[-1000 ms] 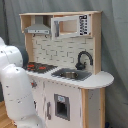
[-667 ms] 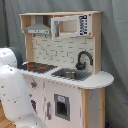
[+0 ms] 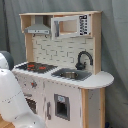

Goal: Play with the kitchen

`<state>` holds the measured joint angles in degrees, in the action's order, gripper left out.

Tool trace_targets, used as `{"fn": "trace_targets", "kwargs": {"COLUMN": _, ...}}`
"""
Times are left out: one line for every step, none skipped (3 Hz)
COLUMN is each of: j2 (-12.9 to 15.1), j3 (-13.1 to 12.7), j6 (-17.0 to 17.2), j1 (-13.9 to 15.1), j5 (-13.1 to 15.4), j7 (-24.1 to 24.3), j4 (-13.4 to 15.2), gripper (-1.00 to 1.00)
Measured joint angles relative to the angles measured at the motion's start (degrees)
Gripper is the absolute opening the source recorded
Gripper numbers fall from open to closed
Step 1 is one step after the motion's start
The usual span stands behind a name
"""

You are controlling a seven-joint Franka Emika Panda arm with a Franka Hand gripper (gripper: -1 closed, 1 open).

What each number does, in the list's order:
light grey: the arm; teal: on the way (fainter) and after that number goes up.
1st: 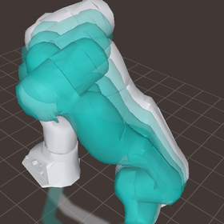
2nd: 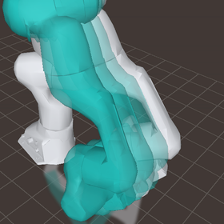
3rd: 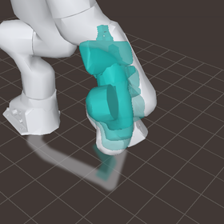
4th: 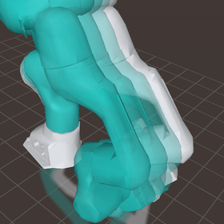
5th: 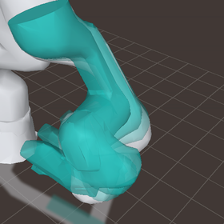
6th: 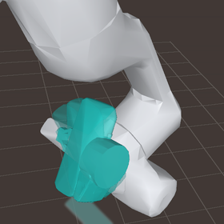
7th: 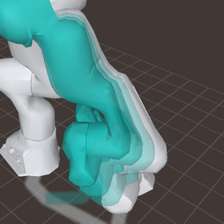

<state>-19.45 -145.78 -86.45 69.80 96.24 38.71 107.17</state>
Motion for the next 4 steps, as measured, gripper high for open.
{"fn": "trace_targets", "kwargs": {"j2": -3.3, "j3": -1.2, "j6": 0.0, "j1": 0.0, "j5": 0.0, "j7": -5.8, "j4": 0.0, "gripper": 1.0}}
{"fn": "trace_targets", "kwargs": {"j2": -5.5, "j3": -1.3, "j6": -0.3, "j1": 0.1, "j5": 0.1, "j7": -11.3, "j4": 0.2, "gripper": 1.0}}
{"fn": "trace_targets", "kwargs": {"j2": -6.6, "j3": -1.1, "j6": -1.0, "j1": 0.7, "j5": 0.2, "j7": -17.5, "j4": 0.6, "gripper": 1.0}}
{"fn": "trace_targets", "kwargs": {"j2": -6.8, "j3": -1.1, "j6": -3.5, "j1": 2.1, "j5": 0.4, "j7": -23.4, "j4": 1.7, "gripper": 1.0}}
